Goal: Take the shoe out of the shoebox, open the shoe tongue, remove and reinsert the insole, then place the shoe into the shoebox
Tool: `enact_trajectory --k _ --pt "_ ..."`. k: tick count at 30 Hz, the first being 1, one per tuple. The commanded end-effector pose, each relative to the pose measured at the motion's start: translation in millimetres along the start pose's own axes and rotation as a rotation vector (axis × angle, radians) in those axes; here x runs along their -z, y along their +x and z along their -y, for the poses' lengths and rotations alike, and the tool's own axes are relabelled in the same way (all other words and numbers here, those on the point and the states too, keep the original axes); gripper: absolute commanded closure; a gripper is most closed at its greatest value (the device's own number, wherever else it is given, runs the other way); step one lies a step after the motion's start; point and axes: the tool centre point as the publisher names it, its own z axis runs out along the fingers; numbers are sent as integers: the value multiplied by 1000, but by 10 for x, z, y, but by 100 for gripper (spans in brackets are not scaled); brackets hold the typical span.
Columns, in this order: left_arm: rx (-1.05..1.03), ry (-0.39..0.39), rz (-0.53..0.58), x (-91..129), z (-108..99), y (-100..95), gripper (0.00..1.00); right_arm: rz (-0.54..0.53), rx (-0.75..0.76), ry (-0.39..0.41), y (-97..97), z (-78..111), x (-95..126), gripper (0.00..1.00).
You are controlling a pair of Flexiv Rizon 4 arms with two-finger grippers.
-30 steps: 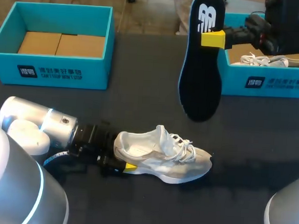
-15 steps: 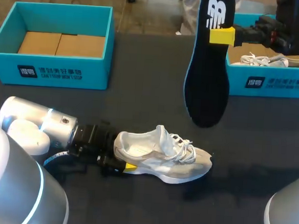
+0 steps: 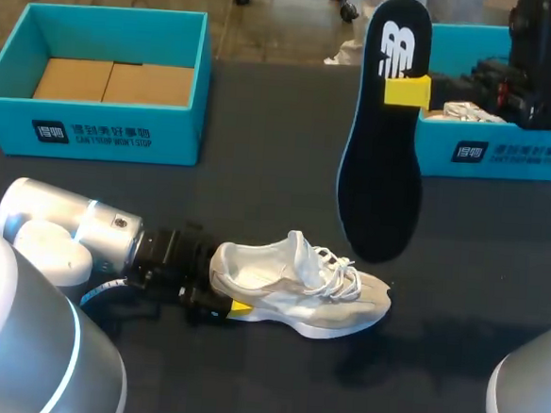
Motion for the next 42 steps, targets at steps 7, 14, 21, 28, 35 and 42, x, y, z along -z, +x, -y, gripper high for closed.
enact_trajectory --k 7,14,21,28,35,42 --pt "-14 -21 -23 6 -70 0 0 6 0 -5 27 34 3 100" --pt "-26 -18 -20 113 -43 -23 0 6 0 -5 27 34 3 100" --pt "-46 -64 3 227 -43 -40 0 6 0 -5 27 34 3 100" --pt "-20 -72 -29 268 -55 -85 0 6 0 -5 27 34 3 100" --pt "-4 -35 -45 303 -35 -107 0 6 0 -5 27 34 3 100" --pt "-25 -29 -36 354 -9 -99 0 6 0 -5 27 34 3 100"
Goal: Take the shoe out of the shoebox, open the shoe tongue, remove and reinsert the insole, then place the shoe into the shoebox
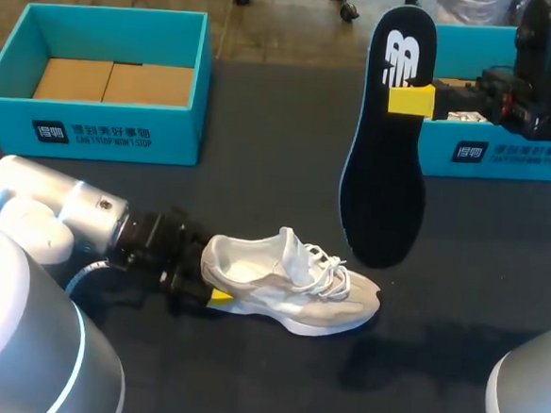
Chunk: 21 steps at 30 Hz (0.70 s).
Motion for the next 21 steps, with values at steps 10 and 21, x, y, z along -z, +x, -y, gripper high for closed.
enact_trajectory --k 10,21 --pt "-47 -19 43 190 2 72 0 -2 -1 3 -23 -13 -25 100" --pt "-61 -123 93 425 20 51 0 -2 -1 3 -23 -13 -25 100"
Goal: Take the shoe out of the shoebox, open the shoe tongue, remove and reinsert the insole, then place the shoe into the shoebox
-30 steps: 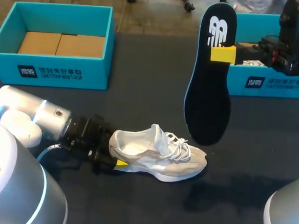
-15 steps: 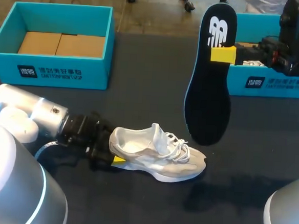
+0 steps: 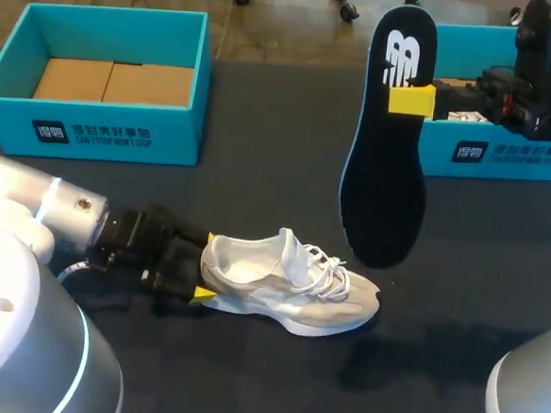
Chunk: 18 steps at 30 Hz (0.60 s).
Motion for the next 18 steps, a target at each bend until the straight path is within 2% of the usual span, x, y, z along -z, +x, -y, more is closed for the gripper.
enact_trajectory --k 1,5,7,8,18 --pt "6 -76 9 135 84 41 0 -2 -1 3 -25 -11 -29 100" --pt "13 -173 2 220 91 20 0 -2 -1 3 -25 -11 -29 100" --pt "11 -308 3 275 103 11 0 -2 -1 3 -25 -11 -29 100" --pt "-5 -344 10 297 108 5 0 -2 -1 3 -25 -11 -29 100" --pt "-5 -344 10 297 108 5 0 -2 -1 3 -25 -11 -29 100"
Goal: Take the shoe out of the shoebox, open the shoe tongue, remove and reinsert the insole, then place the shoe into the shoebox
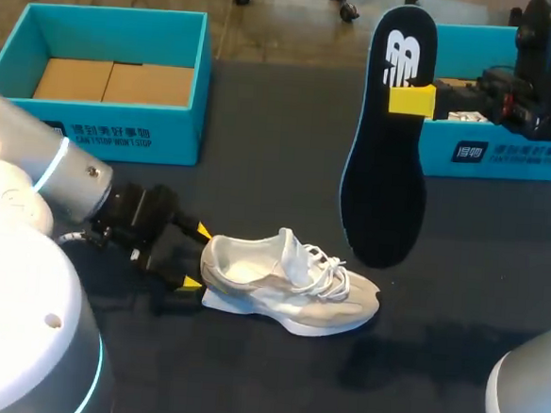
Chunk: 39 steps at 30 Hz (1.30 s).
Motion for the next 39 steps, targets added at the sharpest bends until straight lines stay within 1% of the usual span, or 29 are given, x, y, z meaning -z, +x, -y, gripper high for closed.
enact_trajectory --k 1,2,3,5,6,8,10,11,12,36,37,38,39 --pt "1 -24 1 3 14 10 0 -2 -1 3 -26 -11 -31 100" --pt "1 -24 1 3 14 10 0 -2 -1 3 -26 -11 -31 100" --pt "-15 -81 35 32 13 -10 0 -2 -1 3 -26 -11 -31 100" --pt "-50 -140 49 136 31 -57 0 -2 -1 3 -26 -11 -31 100" --pt "-54 -193 63 169 42 -72 0 -2 -1 3 -26 -11 -31 100" --pt "-66 -235 37 219 48 -78 0 -2 -1 3 -26 -11 -31 100" --pt "-89 -341 49 238 47 -67 0 -2 -1 3 -26 -11 -31 100" --pt "-94 -384 44 241 52 -46 0 -2 -1 3 -26 -11 -31 100" --pt "-106 -414 63 234 58 -27 0 -2 -1 3 -26 -11 -31 100" --pt "-117 -418 77 239 64 -10 0 -2 -1 3 -26 -11 -31 100" --pt "-111 -429 65 255 64 -7 0 -2 -1 3 -26 -11 -31 100" --pt "-105 -463 87 266 71 -10 0 -2 -1 3 -26 -11 -31 100" --pt "-108 -465 98 271 80 -7 0 -2 -1 3 -26 -11 -31 100"
